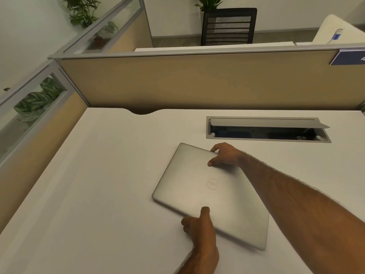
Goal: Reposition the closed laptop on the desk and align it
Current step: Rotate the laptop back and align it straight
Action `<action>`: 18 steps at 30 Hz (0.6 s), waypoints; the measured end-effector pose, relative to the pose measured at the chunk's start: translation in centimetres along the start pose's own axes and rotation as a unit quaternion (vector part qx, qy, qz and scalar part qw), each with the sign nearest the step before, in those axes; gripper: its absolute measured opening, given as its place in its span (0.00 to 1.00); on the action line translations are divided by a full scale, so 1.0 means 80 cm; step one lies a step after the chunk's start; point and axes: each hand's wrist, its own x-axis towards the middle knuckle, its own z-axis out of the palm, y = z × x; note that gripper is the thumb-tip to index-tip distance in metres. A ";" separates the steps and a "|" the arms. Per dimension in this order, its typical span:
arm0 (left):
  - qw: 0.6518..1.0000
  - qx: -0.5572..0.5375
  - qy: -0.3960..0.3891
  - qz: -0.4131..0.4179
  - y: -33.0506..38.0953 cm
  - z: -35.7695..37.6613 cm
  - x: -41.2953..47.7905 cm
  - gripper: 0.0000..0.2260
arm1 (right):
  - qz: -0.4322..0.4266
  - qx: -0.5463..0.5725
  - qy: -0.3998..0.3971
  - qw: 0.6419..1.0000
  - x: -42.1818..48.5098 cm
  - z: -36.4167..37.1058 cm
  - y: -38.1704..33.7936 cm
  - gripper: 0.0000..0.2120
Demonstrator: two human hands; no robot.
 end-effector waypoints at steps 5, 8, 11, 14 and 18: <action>1.000 -0.011 0.005 -0.006 -0.011 0.006 0.000 0.16 | -0.007 0.013 0.009 1.000 0.000 0.003 0.004 0.31; 1.000 -0.013 0.009 -0.001 -0.015 0.007 0.002 0.15 | -0.009 0.018 0.014 1.000 -0.002 0.006 0.008 0.29; 1.000 -0.008 0.001 0.000 -0.016 0.006 0.001 0.16 | -0.012 0.042 0.022 0.999 -0.005 0.006 0.013 0.27; 1.000 0.023 -0.008 0.007 -0.017 0.003 0.005 0.17 | -0.023 0.042 0.045 0.998 -0.016 0.007 0.016 0.24; 0.998 0.029 -0.058 0.007 -0.012 -0.015 0.020 0.14 | -0.019 0.139 0.137 0.981 -0.048 0.016 0.030 0.16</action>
